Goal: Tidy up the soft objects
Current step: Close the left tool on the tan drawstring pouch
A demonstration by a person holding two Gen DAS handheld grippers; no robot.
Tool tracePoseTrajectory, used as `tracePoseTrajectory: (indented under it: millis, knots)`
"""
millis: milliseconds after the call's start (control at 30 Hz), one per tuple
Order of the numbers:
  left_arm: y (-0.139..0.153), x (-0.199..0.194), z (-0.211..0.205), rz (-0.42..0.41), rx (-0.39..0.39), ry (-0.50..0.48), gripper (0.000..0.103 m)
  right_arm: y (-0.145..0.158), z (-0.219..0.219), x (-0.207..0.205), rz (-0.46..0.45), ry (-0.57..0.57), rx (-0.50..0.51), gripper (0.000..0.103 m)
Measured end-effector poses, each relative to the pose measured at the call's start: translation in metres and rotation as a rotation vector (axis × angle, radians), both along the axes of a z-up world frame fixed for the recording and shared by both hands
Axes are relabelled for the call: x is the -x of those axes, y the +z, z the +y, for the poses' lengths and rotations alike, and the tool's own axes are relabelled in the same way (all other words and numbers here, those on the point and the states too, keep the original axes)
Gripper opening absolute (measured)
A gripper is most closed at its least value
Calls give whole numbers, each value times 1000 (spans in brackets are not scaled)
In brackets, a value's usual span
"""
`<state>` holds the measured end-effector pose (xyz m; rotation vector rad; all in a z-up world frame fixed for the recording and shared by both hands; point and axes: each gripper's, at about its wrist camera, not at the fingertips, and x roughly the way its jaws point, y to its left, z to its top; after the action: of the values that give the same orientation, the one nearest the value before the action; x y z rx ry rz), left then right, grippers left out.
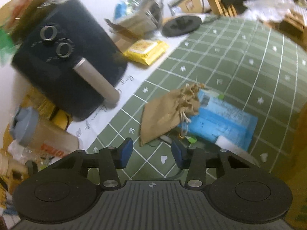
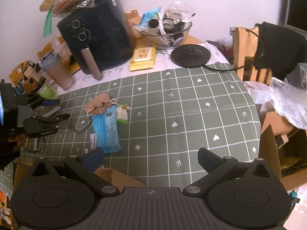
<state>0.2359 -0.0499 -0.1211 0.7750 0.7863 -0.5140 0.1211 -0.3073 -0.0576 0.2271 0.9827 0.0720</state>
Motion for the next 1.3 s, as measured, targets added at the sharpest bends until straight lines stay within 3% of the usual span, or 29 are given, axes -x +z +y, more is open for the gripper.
tracePoseTrajectory:
  millis: [467,600,667,933,1300]
  knots:
    - [-64,-18,-27,-103,-170,-160,31,-2,-12,16,31,-98,-3,103]
    - [-68,-20,-29,-122,-187,-203,7,-2,-16,21,34,-119,2,103]
    - [-64,-21,-30,-114,-180,-220,2,-2,-18,22,39,-127,1,103]
    - [-25,-21,-26,-110,-66,-116,1,0,-22,19,33,-125,-17,103]
    - [51,-16,-1,-37,222,114,1,6,-19,2,10,-59,-12,103]
